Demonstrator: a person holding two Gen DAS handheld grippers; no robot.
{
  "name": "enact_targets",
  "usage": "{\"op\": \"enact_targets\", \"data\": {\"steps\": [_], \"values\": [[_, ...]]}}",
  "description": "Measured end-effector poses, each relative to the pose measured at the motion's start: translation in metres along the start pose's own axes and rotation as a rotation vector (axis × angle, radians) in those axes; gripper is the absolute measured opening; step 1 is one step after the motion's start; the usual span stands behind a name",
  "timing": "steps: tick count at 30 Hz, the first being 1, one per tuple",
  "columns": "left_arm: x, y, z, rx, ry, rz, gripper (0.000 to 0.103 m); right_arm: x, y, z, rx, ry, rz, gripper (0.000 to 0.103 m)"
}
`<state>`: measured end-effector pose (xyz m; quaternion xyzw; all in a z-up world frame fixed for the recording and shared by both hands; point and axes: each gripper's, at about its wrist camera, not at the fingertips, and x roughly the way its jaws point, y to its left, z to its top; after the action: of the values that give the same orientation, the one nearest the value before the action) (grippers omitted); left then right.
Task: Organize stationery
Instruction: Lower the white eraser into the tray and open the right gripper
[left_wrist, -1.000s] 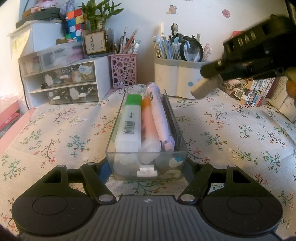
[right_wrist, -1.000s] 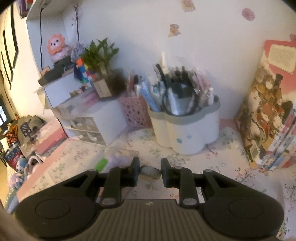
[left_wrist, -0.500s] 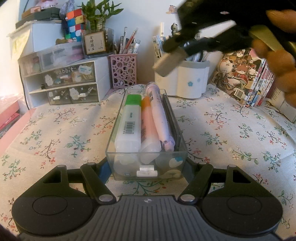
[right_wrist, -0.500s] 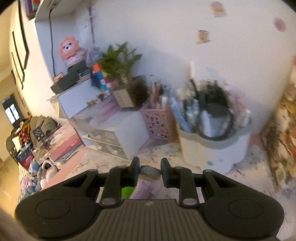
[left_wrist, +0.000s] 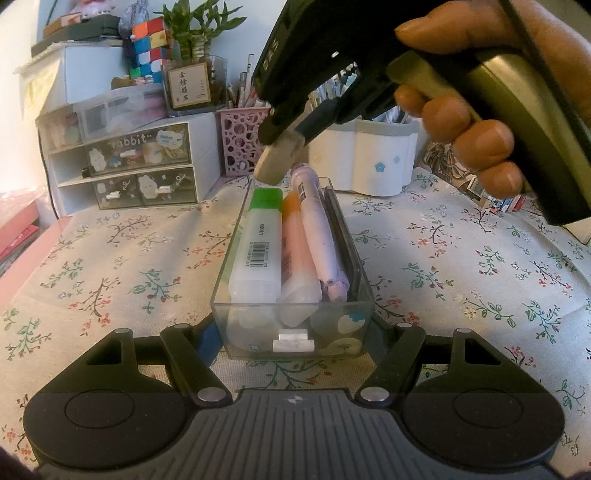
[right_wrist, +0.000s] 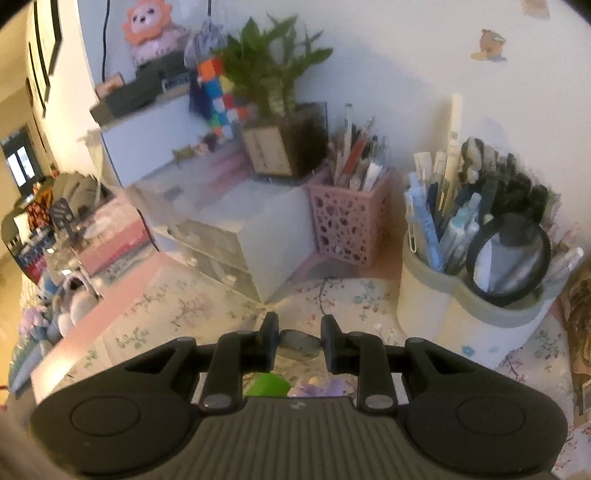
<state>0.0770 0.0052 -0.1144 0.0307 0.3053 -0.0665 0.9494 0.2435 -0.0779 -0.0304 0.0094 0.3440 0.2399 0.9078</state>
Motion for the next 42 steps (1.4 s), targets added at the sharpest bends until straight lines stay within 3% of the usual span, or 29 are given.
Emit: {"op": "enact_targets", "data": {"steps": [18, 25, 32, 42], "values": [[0.0, 0.0, 0.0, 0.001, 0.0, 0.0, 0.072, 0.014, 0.003, -0.002, -0.009, 0.049, 0.002, 0.026], [0.0, 0.0, 0.0, 0.001, 0.0, 0.0, 0.072, -0.007, -0.001, -0.01, 0.024, -0.006, 0.001, 0.029], [0.0, 0.0, 0.0, 0.001, 0.0, -0.001, 0.072, -0.059, -0.027, -0.038, 0.172, -0.086, -0.002, 0.036], [0.001, 0.001, 0.001, -0.005, 0.001, -0.003, 0.072, -0.081, -0.032, -0.09, 0.273, -0.11, 0.027, 0.037]]}}
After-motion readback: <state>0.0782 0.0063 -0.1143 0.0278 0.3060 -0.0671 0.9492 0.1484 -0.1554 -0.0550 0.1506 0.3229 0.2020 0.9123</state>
